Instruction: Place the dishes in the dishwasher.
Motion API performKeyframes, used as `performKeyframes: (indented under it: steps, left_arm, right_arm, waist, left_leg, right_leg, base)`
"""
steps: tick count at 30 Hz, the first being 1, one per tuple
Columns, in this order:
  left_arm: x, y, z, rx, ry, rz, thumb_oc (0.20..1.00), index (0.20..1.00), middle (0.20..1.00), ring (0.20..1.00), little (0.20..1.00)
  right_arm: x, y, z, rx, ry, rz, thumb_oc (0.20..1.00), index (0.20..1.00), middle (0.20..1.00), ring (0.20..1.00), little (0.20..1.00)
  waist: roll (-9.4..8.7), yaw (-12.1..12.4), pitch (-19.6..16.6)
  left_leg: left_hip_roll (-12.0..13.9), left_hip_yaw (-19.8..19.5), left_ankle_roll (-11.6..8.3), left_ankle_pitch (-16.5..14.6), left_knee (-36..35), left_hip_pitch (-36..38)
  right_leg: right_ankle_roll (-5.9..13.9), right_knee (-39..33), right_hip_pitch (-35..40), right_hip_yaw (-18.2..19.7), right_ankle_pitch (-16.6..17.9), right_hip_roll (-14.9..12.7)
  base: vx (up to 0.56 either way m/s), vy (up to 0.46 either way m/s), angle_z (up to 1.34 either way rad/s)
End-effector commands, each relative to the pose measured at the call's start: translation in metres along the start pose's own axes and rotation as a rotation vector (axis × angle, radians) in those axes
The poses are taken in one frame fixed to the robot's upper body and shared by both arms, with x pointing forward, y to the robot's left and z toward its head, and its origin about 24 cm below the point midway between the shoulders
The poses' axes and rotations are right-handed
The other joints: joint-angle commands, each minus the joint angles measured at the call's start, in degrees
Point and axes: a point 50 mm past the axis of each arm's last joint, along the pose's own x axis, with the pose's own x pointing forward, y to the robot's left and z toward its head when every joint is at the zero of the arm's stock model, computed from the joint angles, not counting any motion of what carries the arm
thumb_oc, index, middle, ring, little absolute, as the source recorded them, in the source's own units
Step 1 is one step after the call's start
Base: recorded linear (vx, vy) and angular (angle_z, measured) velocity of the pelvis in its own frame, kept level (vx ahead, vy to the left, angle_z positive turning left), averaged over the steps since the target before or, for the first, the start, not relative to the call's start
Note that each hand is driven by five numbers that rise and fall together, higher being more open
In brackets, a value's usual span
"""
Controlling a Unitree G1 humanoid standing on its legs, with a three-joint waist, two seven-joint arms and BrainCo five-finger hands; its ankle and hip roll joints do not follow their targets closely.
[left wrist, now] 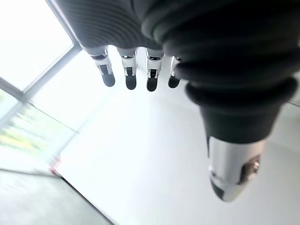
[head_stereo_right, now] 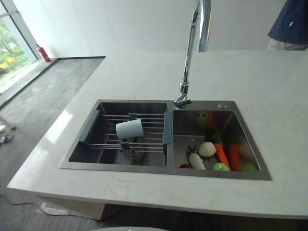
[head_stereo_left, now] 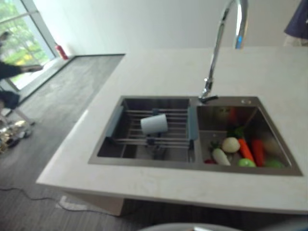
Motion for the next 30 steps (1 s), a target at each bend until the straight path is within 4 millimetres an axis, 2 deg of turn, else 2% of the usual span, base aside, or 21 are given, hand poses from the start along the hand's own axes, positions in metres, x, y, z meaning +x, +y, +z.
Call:
performKeyframes:
  steps: [1, 2, 4, 7, 14, 16, 22, 23, 30]
  left_arm:
    - [0.011, 0.008, 0.011, 0.004, -0.072, -0.049, 1.0, 1.0, 1.0, 1.0, 1.0]
    - [0.015, -0.012, 0.016, -0.013, -0.079, -0.149, 1.0, 1.0, 1.0, 1.0, 1.0]
    - [0.016, -0.027, 0.019, -0.014, -0.081, -0.223, 1.0, 1.0, 1.0, 1.0, 1.0]
    - [0.023, -0.068, 0.017, -0.017, -0.053, -0.331, 1.0, 1.0, 1.0, 1.0, 1.0]
    - [0.03, -0.087, 0.005, 0.027, 0.014, -0.371, 1.0, 1.0, 1.0, 1.0, 1.0]
    - [0.03, -0.092, 0.001, 0.089, 0.049, -0.425, 1.0, 1.0, 1.0, 1.0, 1.0]
    - [0.025, -0.102, -0.016, 0.215, 0.138, -0.562, 1.0, 1.0, 1.0, 1.0, 1.0]
    - [0.021, -0.111, -0.018, 0.224, 0.148, -0.63, 1.0, 1.0, 1.0, 1.0, 1.0]
    - [0.014, -0.127, -0.02, 0.233, 0.155, -0.708, 1.0, 1.0, 1.0, 1.0, 1.0]
  right_arm:
    - [0.003, 0.003, 0.017, -0.012, -0.036, 0.015, 1.0, 1.0, 1.0, 1.0, 1.0]
    - [0.003, 0.002, 0.015, -0.022, -0.026, 0.017, 1.0, 1.0, 1.0, 1.0, 1.0]
    - [0.002, 0.0, 0.014, -0.02, -0.022, 0.016, 1.0, 1.0, 1.0, 1.0, 1.0]
    - [0.001, -0.006, 0.012, 0.006, -0.025, -0.001, 1.0, 1.0, 1.0, 1.0, 1.0]
    - [0.0, -0.008, 0.01, 0.01, -0.024, -0.005, 1.0, 1.0, 1.0, 1.0, 1.0]
    - [0.0, -0.009, 0.009, 0.016, -0.023, -0.006, 1.0, 1.0, 1.0, 1.0, 1.0]
    - [0.001, -0.009, 0.02, 0.037, -0.057, 0.003, 1.0, 1.0, 1.0, 1.0, 1.0]
    - [0.001, -0.009, 0.024, 0.039, -0.075, 0.002, 1.0, 1.0, 1.0, 1.0, 1.0]
    - [0.0, -0.015, 0.03, 0.038, -0.094, -0.005, 1.0, 1.0, 1.0, 1.0, 1.0]
  waist:
    - [1.56, -1.41, 0.95]
    - [1.43, -2.18, 0.84]
    - [1.38, -2.56, 0.77]
    - [1.5, -4.92, 0.7]
    - [2.1, -6.78, 1.88]
    - [2.46, -7.04, 2.33]
    - [3.67, -7.81, 3.66]
    - [4.09, -8.15, 4.01]
    - [4.36, -8.56, 4.8]
  left_leg:
    - [2.29, 1.79, -2.55, -4.88, 0.27, 2.34]
    - [2.23, 2.23, -2.39, -5.14, 0.27, 2.51]
    - [2.21, 2.58, -2.35, -5.26, 0.27, 2.61]
    - [1.83, 3.83, -1.8, -5.65, 0.27, 2.91]
    - [1.53, 5.05, -1.34, -5.7, 0.27, 2.7]
    - [1.31, 4.96, -1.14, -5.79, 0.27, 2.47]
    - [0.73, 4.57, -0.74, -5.72, 0.27, 1.9]
    - [0.63, 4.94, -0.65, -5.68, 0.27, 2.0]
    - [0.51, 5.41, -0.61, -5.58, 0.27, 1.97]
  right_leg:
    - [6.73, 0.01, -0.7, 0.23, 1.35, -4.98]
    - [6.77, 0.01, -0.97, 0.95, 1.39, -4.85]
    - [6.82, 0.01, -1.16, 1.36, 1.47, -4.79]
    - [7.26, 0.01, -2.13, 3.17, 2.27, -4.64]
    - [7.65, 0.01, -3.51, 4.95, 3.05, -4.71]
    - [7.78, 0.01, -4.02, 5.39, 3.3, -4.77]
    - [7.96, 0.01, -5.05, 6.46, 3.83, -4.95]
    - [8.09, 0.01, -5.19, 6.58, 4.05, -5.17]
    - [8.14, 0.01, -5.47, 6.75, 4.27, -5.38]
  base:
    - [0.06, -0.016, -0.15]
    - [0.05, -0.013, -0.21]
    - [0.05, -0.014, -0.38]
    - [0.11, -0.024, -0.23]
    - [0.04, -0.012, -0.21]
    - [0.01, -0.015, -0.08]
    - [-0.01, 0.006, -0.08]
    - [-0.01, 0.021, -0.13]
    - [0.0, 0.006, -0.03]
